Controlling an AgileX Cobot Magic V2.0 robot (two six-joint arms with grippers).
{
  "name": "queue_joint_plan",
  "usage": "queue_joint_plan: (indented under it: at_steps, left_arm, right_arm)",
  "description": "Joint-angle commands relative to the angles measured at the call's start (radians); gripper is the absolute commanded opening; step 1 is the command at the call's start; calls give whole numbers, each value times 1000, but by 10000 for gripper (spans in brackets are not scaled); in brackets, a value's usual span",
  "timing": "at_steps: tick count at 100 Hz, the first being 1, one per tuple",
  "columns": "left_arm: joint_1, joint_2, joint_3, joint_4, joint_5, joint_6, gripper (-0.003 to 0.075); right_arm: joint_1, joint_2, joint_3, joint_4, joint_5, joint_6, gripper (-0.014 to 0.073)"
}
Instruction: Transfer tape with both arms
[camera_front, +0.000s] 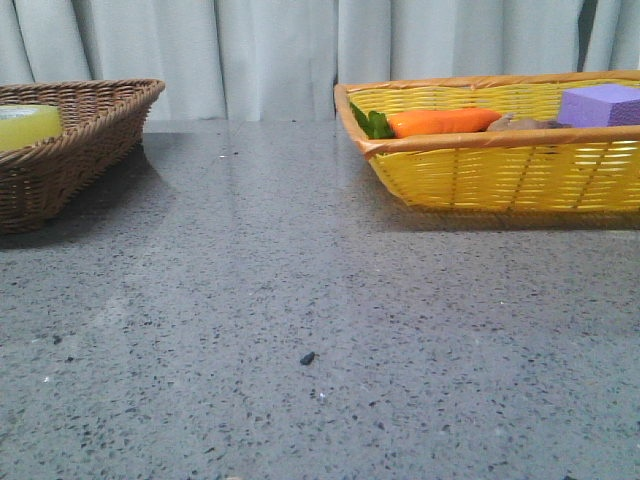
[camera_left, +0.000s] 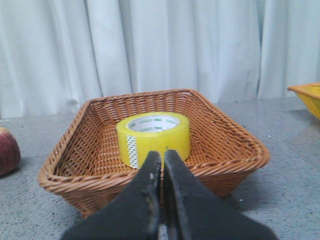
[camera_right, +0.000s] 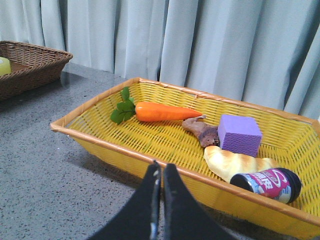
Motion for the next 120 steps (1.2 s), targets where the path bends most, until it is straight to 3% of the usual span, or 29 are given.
queue_joint_plan:
  at_steps: [1, 23, 51, 120]
  left_arm:
    - [13, -17, 38, 81, -150, -107, -20]
    - [25, -40, 76, 109, -54, -167, -20]
    - [25, -40, 76, 94, 213, -167, -20]
    - [25, -40, 76, 92, 213, -167, -20]
  right_arm:
    - [-7, 13, -25, -37, -69, 2, -73]
    - [-7, 13, -25, -39, -69, 2, -73]
    - [-7, 13, -25, -39, -69, 2, -73]
    - [-7, 13, -25, -39, -69, 2, -73]
